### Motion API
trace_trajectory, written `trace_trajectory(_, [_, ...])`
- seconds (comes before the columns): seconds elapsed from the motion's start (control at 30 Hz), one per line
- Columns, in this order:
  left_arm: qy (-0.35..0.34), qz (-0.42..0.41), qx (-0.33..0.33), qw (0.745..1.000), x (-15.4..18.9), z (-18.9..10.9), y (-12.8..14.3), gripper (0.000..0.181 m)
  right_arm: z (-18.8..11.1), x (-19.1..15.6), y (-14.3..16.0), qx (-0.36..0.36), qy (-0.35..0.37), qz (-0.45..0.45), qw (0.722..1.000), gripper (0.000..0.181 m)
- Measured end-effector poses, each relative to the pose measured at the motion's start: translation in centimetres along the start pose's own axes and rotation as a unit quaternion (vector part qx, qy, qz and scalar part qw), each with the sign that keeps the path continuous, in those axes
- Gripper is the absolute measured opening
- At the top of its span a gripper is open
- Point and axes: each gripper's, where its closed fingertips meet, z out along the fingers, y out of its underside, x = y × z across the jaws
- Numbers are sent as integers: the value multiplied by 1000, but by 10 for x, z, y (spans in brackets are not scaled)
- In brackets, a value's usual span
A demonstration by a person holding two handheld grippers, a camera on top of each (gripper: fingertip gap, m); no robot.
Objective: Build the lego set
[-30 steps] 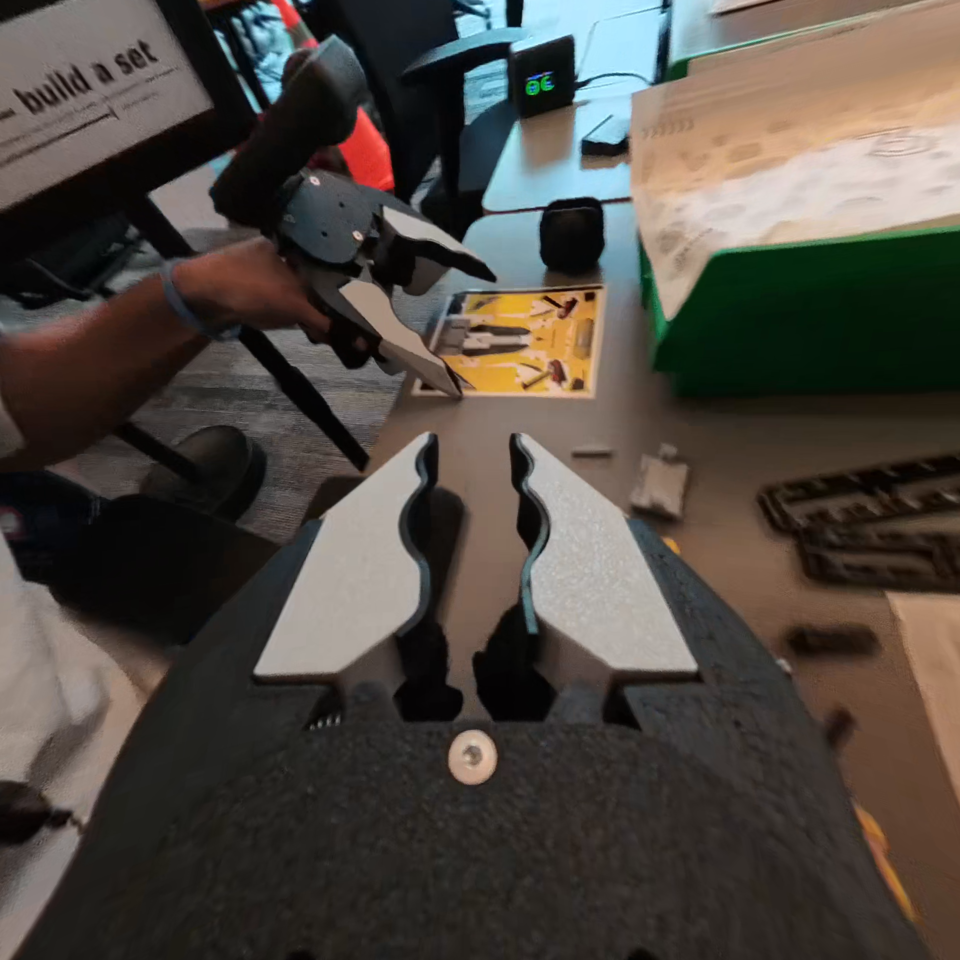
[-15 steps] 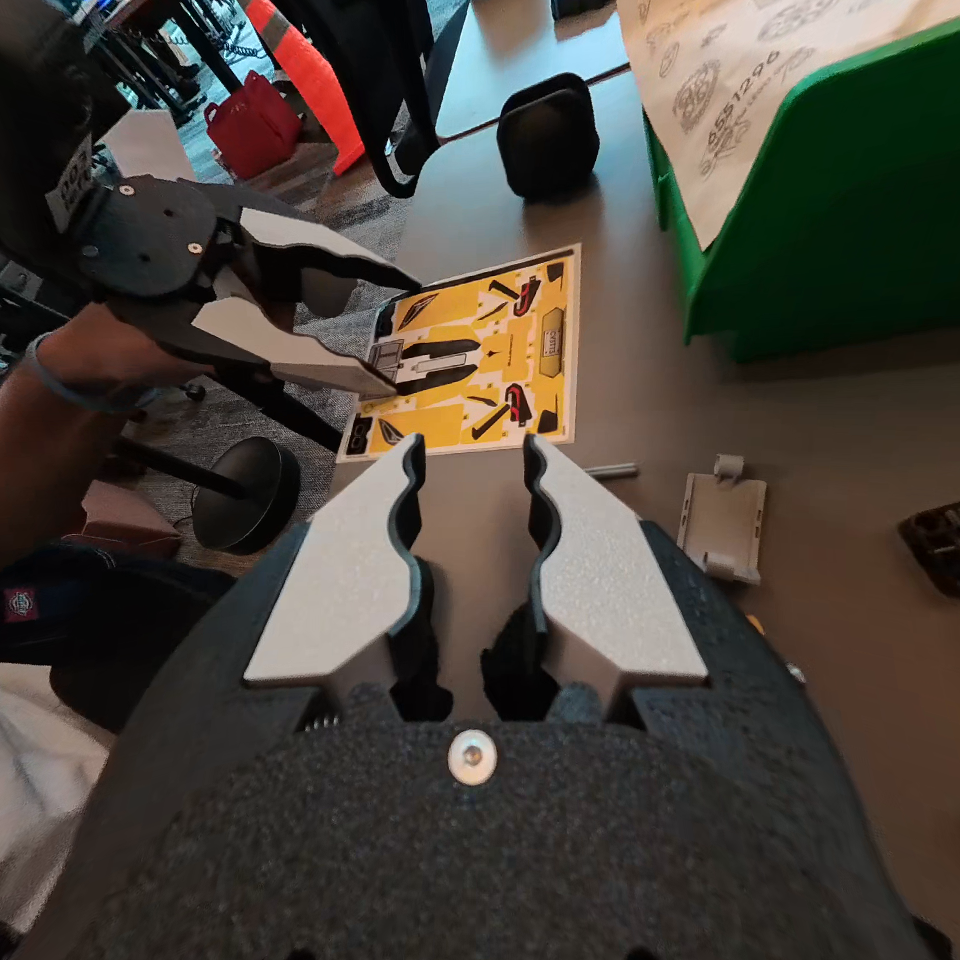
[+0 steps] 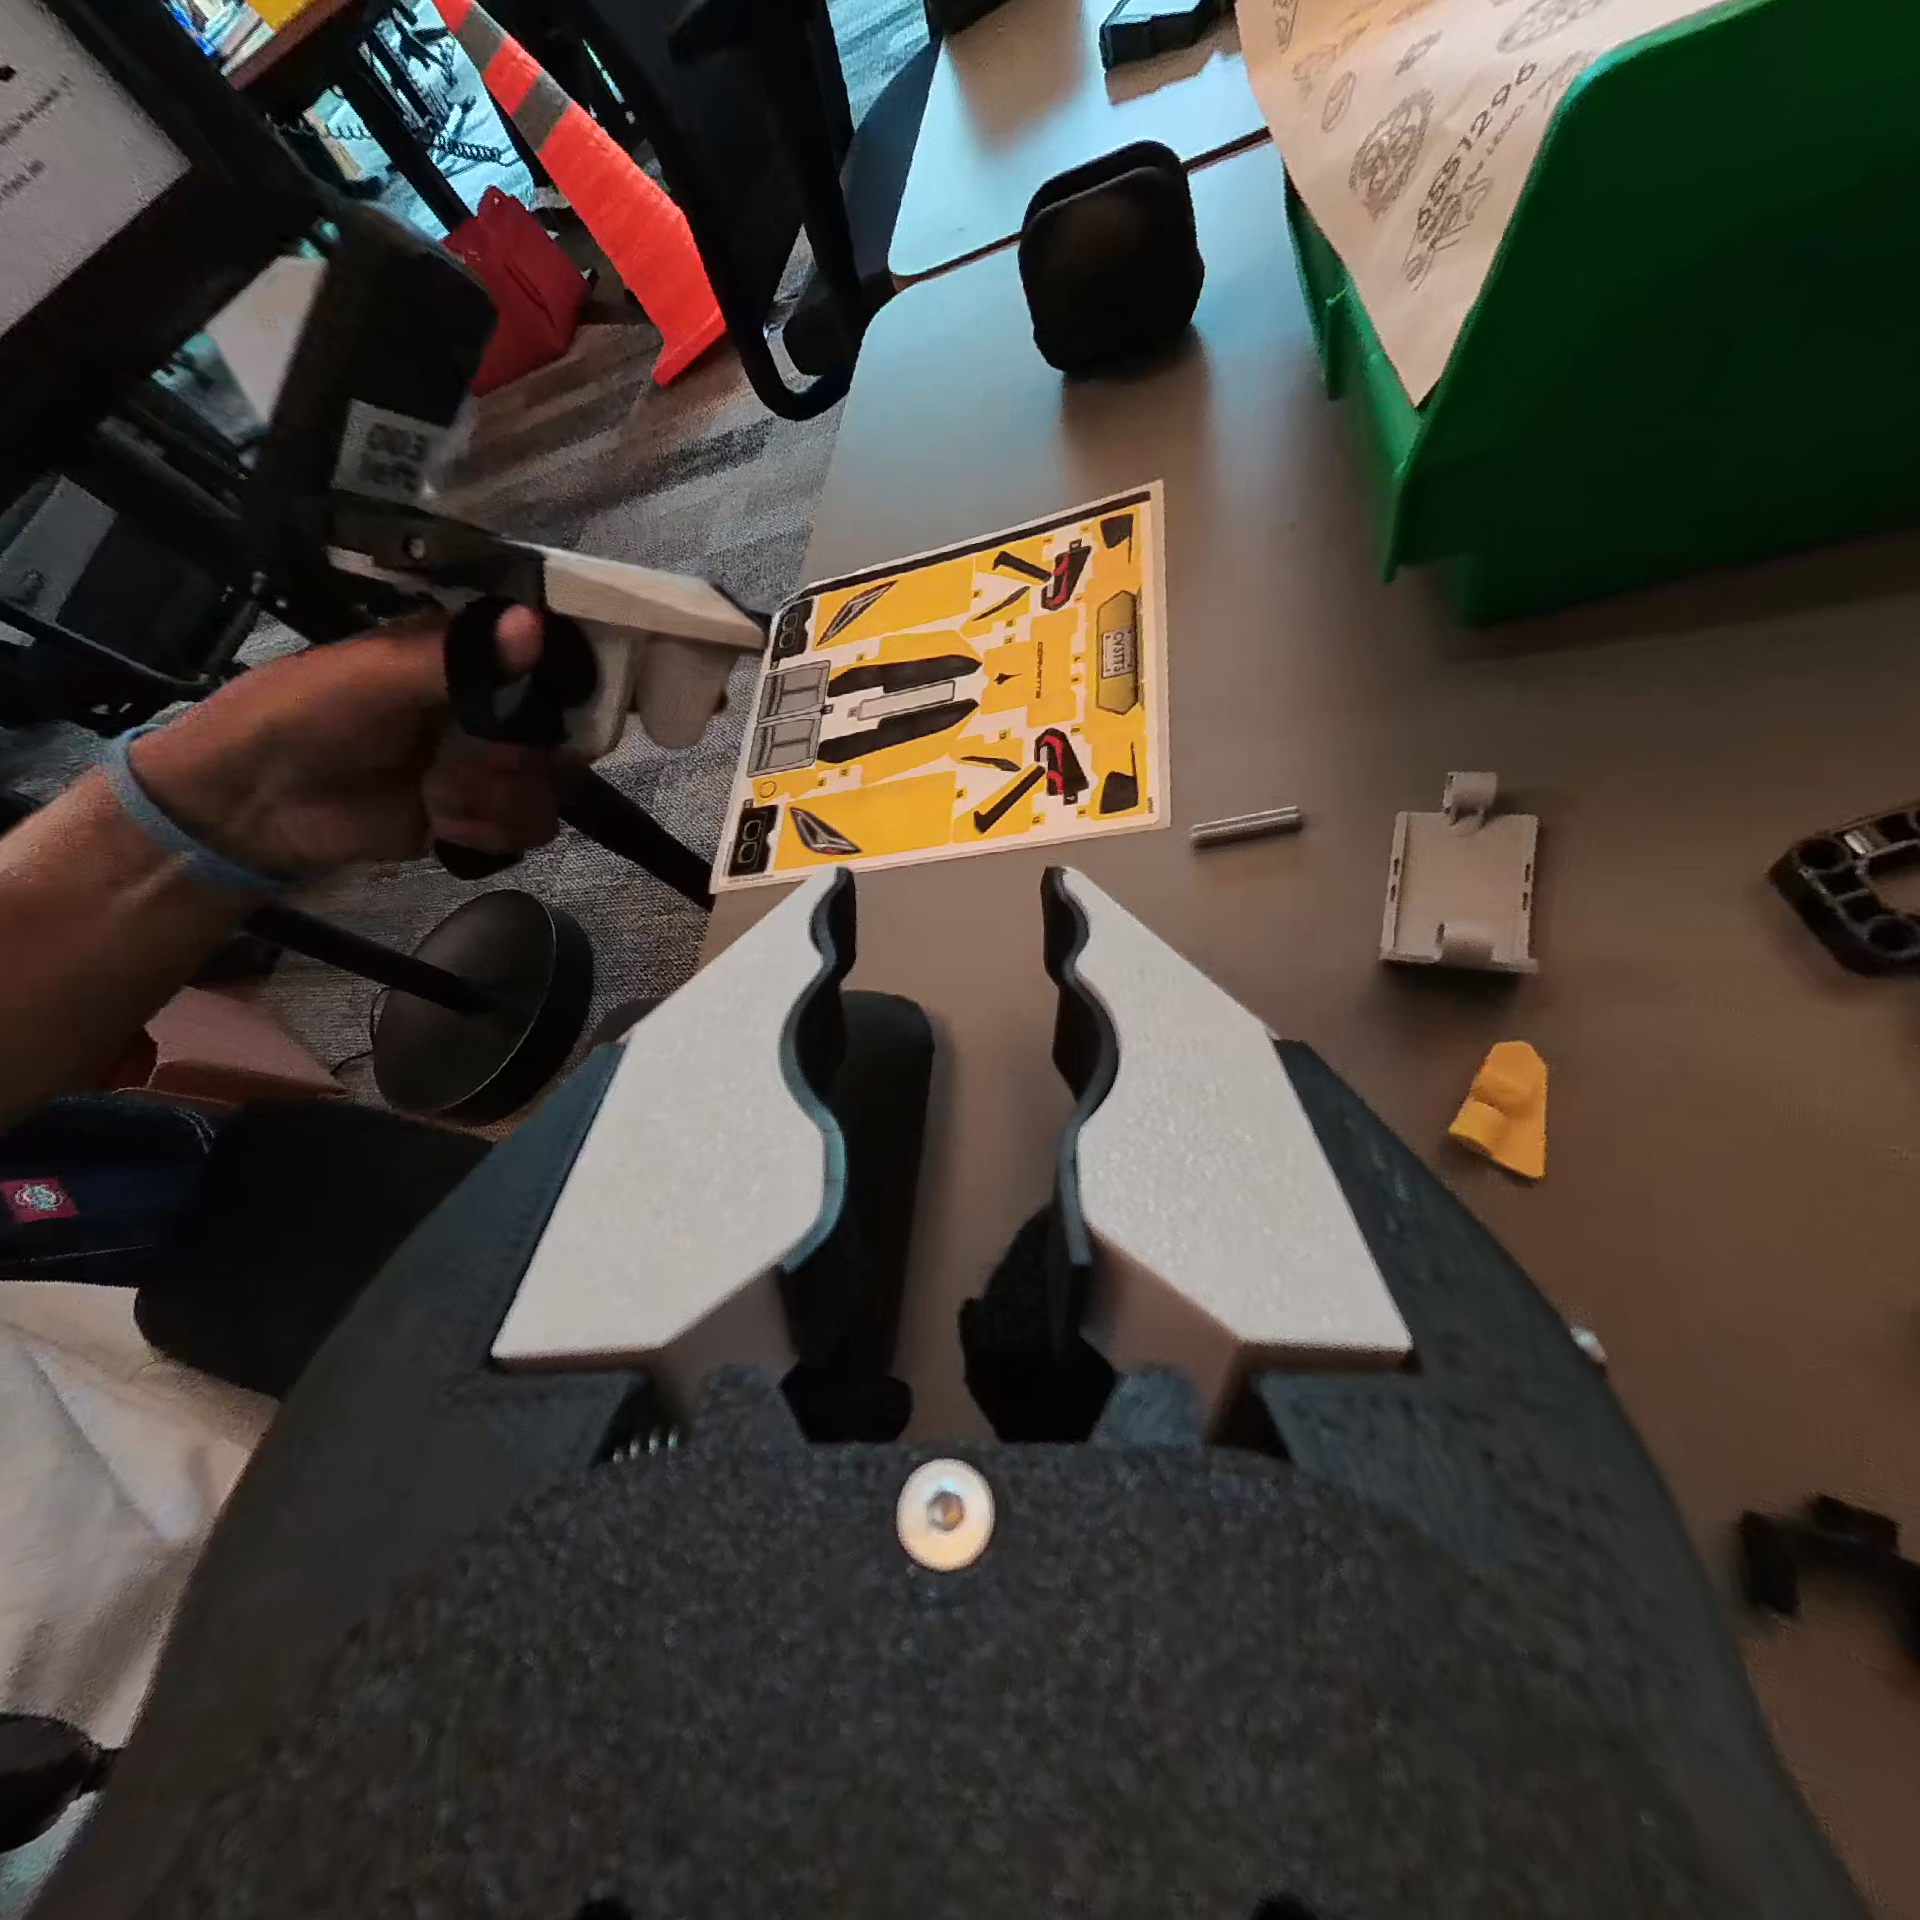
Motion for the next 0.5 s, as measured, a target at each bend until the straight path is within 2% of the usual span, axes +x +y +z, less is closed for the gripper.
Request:
trace_trajectory(0.07, [35,-54,4,998,0,3,-1,59,-3,0,1,0,1,0,1000,36])
trace_trajectory(0.13, [42,-78,-4,996,-7,3,1,40,-6,0,1,2,1,-1,1000,36])
trace_trajectory(0.2, [62,-93,-7,994,-6,-1,1,35,-9,-1,2,5,2,-1,1000,36])
trace_trajectory(0.3, [73,-98,1,993,-5,-12,-6,12,-12,-1,5,7,-2,4,1000,36])
trace_trajectory(0.43, [51,-79,17,995,-6,-30,-16,3,-13,-3,6,8,-9,7,1000,35])
trace_trajectory(0.5, [67,-77,30,994,6,-38,-24,0,-13,-6,4,8,-12,3,1000,35])
